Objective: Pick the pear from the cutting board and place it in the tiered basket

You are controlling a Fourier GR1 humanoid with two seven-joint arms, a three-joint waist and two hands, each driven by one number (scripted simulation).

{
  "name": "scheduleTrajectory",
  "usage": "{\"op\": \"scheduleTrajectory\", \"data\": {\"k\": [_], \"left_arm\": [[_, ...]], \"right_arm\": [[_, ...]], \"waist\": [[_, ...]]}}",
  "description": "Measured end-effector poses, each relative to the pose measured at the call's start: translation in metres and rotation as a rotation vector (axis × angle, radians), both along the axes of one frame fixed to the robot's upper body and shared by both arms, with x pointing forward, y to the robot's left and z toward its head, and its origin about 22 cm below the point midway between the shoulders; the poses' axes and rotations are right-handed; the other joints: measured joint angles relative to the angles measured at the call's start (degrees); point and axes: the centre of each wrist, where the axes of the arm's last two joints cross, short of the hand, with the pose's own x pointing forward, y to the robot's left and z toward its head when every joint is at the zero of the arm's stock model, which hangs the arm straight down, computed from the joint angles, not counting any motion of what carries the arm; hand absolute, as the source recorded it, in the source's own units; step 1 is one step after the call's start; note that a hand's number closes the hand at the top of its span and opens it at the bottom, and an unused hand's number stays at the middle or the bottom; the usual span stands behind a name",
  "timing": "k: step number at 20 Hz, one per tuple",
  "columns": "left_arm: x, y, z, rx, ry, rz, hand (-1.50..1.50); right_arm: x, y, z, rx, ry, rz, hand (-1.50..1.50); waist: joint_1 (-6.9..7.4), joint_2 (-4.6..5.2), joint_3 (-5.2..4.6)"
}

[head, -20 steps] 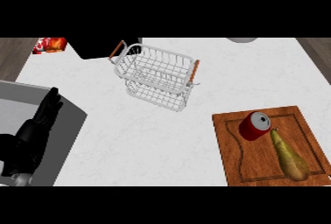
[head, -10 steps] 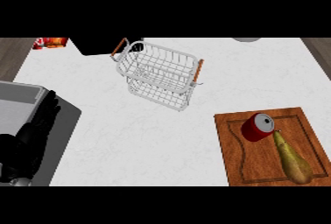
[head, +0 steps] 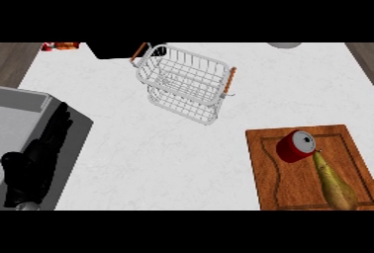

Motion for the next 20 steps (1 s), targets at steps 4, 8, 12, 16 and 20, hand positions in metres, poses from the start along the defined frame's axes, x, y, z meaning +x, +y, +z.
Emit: {"op": "scheduleTrajectory", "data": {"k": [4, 8, 12, 16, 20], "left_arm": [[-0.001, -0.008, 0.000, 0.010, -0.008, -0.020, 0.00], [-0.001, -0.012, -0.001, 0.014, -0.013, -0.032, 0.00], [-0.003, -0.017, 0.000, 0.011, -0.012, -0.047, 0.00], [0.000, -0.020, -0.002, 0.018, -0.012, -0.052, 0.00], [0.000, -0.023, -0.004, 0.015, -0.014, -0.057, 0.00]], "right_arm": [[-0.002, 0.017, 0.001, -0.048, 0.040, -0.051, -1.50], [-0.004, 0.029, -0.002, -0.110, 0.092, -0.095, -1.50], [-0.006, 0.038, -0.007, -0.162, 0.183, -0.152, -1.50], [-0.005, 0.050, -0.012, -0.192, 0.259, -0.188, -1.50], [0.001, 0.063, -0.016, -0.187, 0.294, -0.206, -1.50]], "waist": [[1.20, 0.16, 0.02], [2.25, 0.29, 0.09], [3.01, 0.41, 0.09], [3.24, 0.48, 0.15], [3.74, 0.38, 0.33]]}}
